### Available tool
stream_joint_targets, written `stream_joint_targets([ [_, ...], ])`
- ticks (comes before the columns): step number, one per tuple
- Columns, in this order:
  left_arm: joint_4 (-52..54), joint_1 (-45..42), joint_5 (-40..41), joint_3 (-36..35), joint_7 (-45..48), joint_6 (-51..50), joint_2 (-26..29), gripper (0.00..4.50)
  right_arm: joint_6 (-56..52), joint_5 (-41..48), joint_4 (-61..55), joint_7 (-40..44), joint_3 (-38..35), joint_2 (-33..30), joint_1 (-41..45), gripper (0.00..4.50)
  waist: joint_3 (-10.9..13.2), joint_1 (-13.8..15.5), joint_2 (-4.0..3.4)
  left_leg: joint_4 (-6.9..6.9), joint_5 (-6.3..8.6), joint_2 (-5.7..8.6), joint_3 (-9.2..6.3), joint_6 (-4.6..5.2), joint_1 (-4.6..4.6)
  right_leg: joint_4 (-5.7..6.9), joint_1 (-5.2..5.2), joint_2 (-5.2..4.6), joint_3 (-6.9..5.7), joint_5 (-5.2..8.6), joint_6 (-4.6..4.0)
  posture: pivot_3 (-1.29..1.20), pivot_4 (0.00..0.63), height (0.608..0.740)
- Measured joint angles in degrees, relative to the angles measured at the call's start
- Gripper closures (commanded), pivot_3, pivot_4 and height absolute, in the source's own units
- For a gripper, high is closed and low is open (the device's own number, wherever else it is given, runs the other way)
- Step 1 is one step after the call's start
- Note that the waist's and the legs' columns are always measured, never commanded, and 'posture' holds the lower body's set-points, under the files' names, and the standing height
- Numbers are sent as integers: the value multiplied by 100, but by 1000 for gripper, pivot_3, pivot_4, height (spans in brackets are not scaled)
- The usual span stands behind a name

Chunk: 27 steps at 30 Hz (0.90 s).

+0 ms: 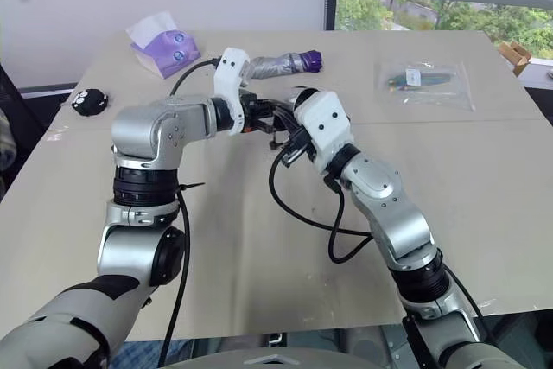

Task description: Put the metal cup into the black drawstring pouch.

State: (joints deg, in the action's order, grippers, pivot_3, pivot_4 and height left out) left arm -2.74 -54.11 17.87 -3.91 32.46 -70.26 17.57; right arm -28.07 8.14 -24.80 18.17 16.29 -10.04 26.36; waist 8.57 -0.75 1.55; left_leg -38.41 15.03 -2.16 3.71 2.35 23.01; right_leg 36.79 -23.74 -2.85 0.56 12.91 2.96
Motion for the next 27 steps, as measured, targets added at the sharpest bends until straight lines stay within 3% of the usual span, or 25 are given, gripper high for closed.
stream_joint_targets([
  [9, -12, -353, 634, -1037, -282, -769, -224, 4419, 557, -362, 602, -345, -130, 339, -111, 4500, 1, -5, 0, 3, -3, -3, -8, -5, -3, 7, -2, 7, -6, 0, 0, 0, 150, 740],
  [22, 231, -377, 1295, -1014, -437, -1086, -322, 4419, 1108, -548, 1429, -658, -457, 869, 54, 4500, 2, -22, -1, 10, -10, -4, -3, -19, -6, 8, -5, 5, 2, -1, -1, 0, 150, 740],
  [24, 231, -363, 1297, -1023, -518, -1086, -320, 4419, 1283, -696, 1634, -584, -358, 766, 170, 4500, 3, -23, -1, 10, -11, -2, -2, -20, -7, 8, -5, 4, 3, -1, -1, 0, 150, 740],
  [27, 232, -303, 1393, -1051, -550, -1104, -363, 4419, 1709, -1314, 2067, -235, 103, 131, 349, 4500, 3, -11, -1, 9, -11, 0, -1, -20, -6, 6, -3, 1, 3, -1, -1, 0, 150, 740],
])
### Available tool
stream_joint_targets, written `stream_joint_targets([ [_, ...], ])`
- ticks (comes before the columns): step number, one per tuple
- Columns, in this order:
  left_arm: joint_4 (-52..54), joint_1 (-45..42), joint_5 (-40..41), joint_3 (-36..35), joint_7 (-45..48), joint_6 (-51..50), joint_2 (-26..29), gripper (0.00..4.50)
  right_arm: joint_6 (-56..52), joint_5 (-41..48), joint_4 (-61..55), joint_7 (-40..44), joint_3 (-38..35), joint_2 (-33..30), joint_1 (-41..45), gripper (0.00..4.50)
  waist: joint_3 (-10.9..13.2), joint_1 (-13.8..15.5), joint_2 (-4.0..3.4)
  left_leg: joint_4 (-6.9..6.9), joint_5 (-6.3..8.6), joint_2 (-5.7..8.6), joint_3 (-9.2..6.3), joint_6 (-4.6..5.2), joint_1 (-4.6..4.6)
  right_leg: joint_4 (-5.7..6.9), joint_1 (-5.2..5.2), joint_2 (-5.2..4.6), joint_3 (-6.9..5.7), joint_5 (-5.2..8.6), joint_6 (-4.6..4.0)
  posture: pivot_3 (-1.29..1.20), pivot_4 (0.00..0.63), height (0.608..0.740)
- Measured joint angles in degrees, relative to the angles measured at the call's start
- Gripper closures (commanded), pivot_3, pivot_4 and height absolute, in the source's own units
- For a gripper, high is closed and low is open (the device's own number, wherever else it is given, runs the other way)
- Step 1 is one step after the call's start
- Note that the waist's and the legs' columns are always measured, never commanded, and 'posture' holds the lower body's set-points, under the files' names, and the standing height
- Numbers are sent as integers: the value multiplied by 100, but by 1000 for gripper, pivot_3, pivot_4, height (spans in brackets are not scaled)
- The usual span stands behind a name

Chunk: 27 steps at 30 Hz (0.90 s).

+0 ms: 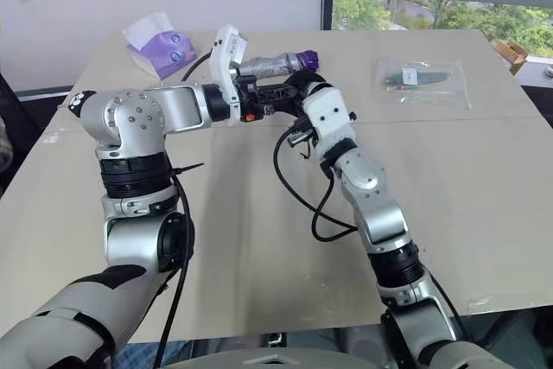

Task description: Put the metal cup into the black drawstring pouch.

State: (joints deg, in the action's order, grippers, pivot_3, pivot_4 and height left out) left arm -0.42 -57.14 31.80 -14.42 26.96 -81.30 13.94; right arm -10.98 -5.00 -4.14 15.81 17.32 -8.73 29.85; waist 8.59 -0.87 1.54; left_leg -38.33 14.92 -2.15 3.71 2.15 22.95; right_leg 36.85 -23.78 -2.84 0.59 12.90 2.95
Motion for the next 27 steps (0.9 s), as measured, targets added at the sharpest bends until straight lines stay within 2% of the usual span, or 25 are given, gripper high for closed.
stream_joint_targets([
  [4, 2, 0, 96, 48, -56, -54, -89, 4419, 620, -862, 552, 627, 842, -775, 214, 4500, 4, -9, -1, 0, 0, 5, 10, 0, 2, -4, -2, -2, 12, 0, 0, 0, 150, 740],
  [7, -24, 16, 96, 100, -93, -65, -83, 4419, 1105, -1364, 896, 1141, 1134, -1375, 563, 4500, 11, -12, 0, 0, -1, 3, 9, -1, 0, -3, -3, 1, 11, 0, 1, 0, 150, 740],
  [10, -27, 50, 96, 127, -156, -65, -165, 4419, 1418, -1595, 1126, 1713, 1272, -1679, 829, 4500, 11, -10, 0, 3, -1, 0, 5, -1, -1, -3, -2, 5, 7, 0, 0, 0, 150, 740],
  [13, -27, 122, 97, 134, -231, -69, -293, 4419, 1463, -1615, 1204, 2038, 1280, -1724, 927, 4500, 12, -11, 0, 3, -1, -2, 6, -2, -1, -3, -2, 5, 8, 0, 0, 0, 150, 740],
  [17, 10, 240, 152, 130, -314, -90, -434, 4500, 1098, -1500, 1142, 2450, 1175, -1685, 925, 3136, 13, -3, 1, 1, -2, -1, 7, -4, 0, -2, -2, 2, 9, 0, 0, 0, 150, 740],
  [23, 26, 308, 214, -128, -608, -95, -597, 4500, 587, -1003, 19, 2715, 472, -1849, 275, 540, 15, 28, 1, 1, -2, -1, 2, -4, 3, -4, -1, -3, 3, 0, 0, 0, 150, 740],
  [27, 9, 289, 259, -254, -676, -60, -669, 4500, 111, -715, -842, 2836, 182, -1945, -242, 540, 16, 23, 2, 1, -2, 0, 0, -4, 2, -3, 0, -2, 2, 0, 0, 0, 150, 740],
])
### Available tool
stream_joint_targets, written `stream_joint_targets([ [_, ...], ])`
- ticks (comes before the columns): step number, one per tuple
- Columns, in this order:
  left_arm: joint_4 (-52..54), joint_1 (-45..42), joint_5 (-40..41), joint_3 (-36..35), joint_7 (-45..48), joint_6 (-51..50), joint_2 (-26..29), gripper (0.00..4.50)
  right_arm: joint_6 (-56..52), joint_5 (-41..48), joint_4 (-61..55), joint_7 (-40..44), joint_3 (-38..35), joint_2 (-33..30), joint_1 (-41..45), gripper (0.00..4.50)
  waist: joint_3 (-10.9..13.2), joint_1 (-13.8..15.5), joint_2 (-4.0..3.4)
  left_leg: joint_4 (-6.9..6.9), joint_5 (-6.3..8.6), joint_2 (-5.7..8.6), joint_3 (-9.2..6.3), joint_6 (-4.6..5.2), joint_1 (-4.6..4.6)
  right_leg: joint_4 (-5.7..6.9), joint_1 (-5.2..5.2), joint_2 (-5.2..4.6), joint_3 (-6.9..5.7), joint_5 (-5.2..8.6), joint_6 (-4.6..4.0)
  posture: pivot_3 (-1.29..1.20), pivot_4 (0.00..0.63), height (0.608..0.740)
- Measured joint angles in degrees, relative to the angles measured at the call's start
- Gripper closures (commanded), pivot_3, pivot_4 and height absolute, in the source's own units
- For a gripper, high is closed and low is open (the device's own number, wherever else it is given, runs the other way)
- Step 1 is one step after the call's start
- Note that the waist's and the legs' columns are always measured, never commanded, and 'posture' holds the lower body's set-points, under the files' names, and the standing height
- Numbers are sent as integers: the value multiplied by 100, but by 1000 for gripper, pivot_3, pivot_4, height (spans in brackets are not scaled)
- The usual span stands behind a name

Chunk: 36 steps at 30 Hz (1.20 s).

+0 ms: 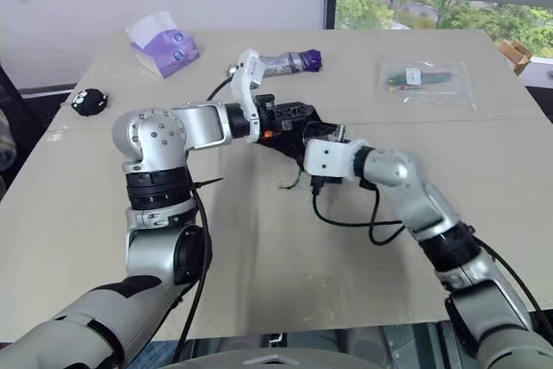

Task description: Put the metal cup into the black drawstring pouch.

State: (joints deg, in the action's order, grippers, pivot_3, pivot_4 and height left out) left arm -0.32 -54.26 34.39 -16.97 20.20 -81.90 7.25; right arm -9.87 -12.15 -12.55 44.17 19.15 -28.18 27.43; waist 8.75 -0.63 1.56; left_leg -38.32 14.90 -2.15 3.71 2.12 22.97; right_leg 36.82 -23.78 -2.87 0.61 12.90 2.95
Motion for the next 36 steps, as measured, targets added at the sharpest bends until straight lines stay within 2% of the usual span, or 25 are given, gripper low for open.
stream_joint_targets([
  [3, -44, -14, 21, -57, -48, 21, -65, 4500, -415, 294, -717, 54, -190, -20, -265, 540, 2, -10, -1, -1, 0, 1, 0, 0, -1, 2, 0, 3, -1, 0, 0, 0, 150, 740],
  [7, -196, -111, 89, -252, -165, 74, -166, 4500, -1277, 733, -1483, -116, -870, 106, -492, 540, 2, 3, 0, -2, 1, 2, -6, 1, -3, 2, 5, 3, -6, 0, 0, 0, 150, 740],
  [10, -303, -193, 141, -385, -218, 118, -215, 4500, -2633, 1331, -1871, -370, -1169, 606, -835, 540, 2, 1, 0, 0, 0, 1, -11, 1, -4, 3, 6, 5, -10, 0, -1, 0, 150, 740],
  [15, -520, -244, 143, -396, -405, 281, -328, 4500, -3892, 1790, -1749, -1066, -1198, 1541, -972, 540, 2, -3, -1, 0, 1, 2, -12, 1, -2, 4, 5, 5, -12, 0, -1, 0, 150, 740],
  [20, -573, -327, 146, -495, -529, 382, -285, 4500, -4119, 2147, -1197, -1519, -1337, 2290, -931, 540, 2, -12, -1, 0, 1, 3, -11, 2, -3, 2, 5, 5, -9, 0, -1, 0, 150, 740],
  [26, -590, -328, 173, -495, -584, 429, -285, 4500, -3513, 2031, 43, -1991, -1225, 2548, -626, 540, 3, -14, -1, 0, 0, 4, -10, 0, -1, 0, 5, 4, -9, 0, -1, 0, 150, 740],
  [29, -590, -326, 173, -469, -625, 463, -275, 4500, -3141, 1960, 472, -2169, -1231, 2557, -485, 1487, 3, -15, -1, 1, 0, 4, -11, 0, -1, -1, 5, 4, -9, 0, 0, 0, 150, 740],
  [35, -590, -323, 176, -494, -673, 484, -231, 4500, -2909, 1848, 498, -2402, -1262, 2388, -485, 4472, 3, -17, -2, 3, 0, 2, -11, -1, 0, -1, 3, 4, -9, 0, 0, 0, 150, 740],
  [36, -591, -323, 176, -495, -677, 488, -227, 4500, -2861, 1849, 490, -2498, -1346, 2416, -494, 4472, 3, -16, -2, 3, 0, 2, -11, -1, 0, 0, 3, 4, -9, 0, 0, 0, 150, 740],
])
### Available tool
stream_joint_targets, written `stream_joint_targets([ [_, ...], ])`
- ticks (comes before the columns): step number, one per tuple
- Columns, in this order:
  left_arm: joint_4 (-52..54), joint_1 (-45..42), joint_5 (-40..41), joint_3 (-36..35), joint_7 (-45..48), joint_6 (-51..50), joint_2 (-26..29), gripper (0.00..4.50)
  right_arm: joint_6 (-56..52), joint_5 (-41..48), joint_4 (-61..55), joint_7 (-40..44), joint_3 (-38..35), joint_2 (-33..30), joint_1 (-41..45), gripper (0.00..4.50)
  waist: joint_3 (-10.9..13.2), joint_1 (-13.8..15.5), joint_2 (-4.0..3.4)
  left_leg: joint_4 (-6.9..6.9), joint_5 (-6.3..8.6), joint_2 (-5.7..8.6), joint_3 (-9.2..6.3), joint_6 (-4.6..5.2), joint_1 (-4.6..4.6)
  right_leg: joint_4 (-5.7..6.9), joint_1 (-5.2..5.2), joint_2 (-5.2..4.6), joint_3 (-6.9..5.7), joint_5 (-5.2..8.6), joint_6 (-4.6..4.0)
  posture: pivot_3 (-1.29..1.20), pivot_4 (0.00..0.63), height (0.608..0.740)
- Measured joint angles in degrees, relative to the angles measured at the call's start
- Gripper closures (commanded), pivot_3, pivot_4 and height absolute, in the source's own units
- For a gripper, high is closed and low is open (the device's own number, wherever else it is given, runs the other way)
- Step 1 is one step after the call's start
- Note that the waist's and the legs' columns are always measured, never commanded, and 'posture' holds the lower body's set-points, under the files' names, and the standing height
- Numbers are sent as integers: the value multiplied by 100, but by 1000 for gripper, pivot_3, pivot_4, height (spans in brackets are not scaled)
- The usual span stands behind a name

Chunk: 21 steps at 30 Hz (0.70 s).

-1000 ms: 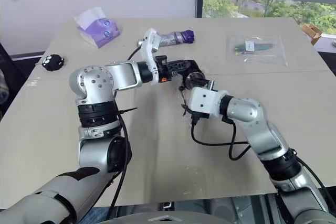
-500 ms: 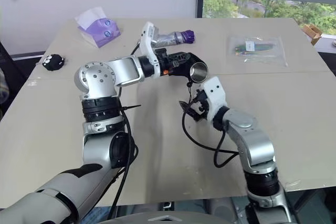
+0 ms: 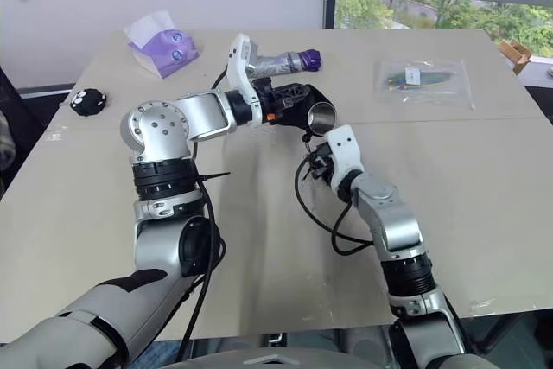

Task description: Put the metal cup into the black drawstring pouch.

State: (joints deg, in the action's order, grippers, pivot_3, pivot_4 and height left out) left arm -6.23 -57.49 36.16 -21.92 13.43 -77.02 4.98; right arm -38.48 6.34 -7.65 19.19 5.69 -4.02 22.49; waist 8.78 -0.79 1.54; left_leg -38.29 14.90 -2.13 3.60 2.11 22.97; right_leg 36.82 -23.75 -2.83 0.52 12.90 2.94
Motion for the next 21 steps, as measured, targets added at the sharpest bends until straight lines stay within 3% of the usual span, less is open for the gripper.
stream_joint_targets([
  [7, -10, 29, -4, 7, -21, 88, 52, 4500, 628, 64, -49, -800, -975, 90, -1, 4472, 0, 1, 0, 0, 0, 0, 1, 0, 0, 0, 0, -1, 1, 0, 0, 0, 150, 740],
  [11, -12, 35, -17, 107, -25, 144, 56, 4500, 1340, 24, -38, -1205, -1278, 88, 408, 4472, 3, -16, -4, 1, -1, 0, 2, -1, 1, 2, -5, 0, 4, 0, 0, 0, 150, 740],
  [19, -5, 291, -87, 584, 278, 564, 278, 4500, 2335, -284, -126, -1019, -925, -436, 1223, 4472, 3, -25, -4, 9, -2, -2, 10, -3, 0, 1, -9, 2, 9, 0, 0, 0, 150, 740],
  [21, 9, 375, -106, 717, 474, 832, 343, 3951, 2417, -298, -121, -971, -818, -434, 1356, 4500, 4, -15, -7, 9, -2, -3, 10, -4, 0, 1, -9, 1, 7, 0, 0, 0, 150, 740],
])
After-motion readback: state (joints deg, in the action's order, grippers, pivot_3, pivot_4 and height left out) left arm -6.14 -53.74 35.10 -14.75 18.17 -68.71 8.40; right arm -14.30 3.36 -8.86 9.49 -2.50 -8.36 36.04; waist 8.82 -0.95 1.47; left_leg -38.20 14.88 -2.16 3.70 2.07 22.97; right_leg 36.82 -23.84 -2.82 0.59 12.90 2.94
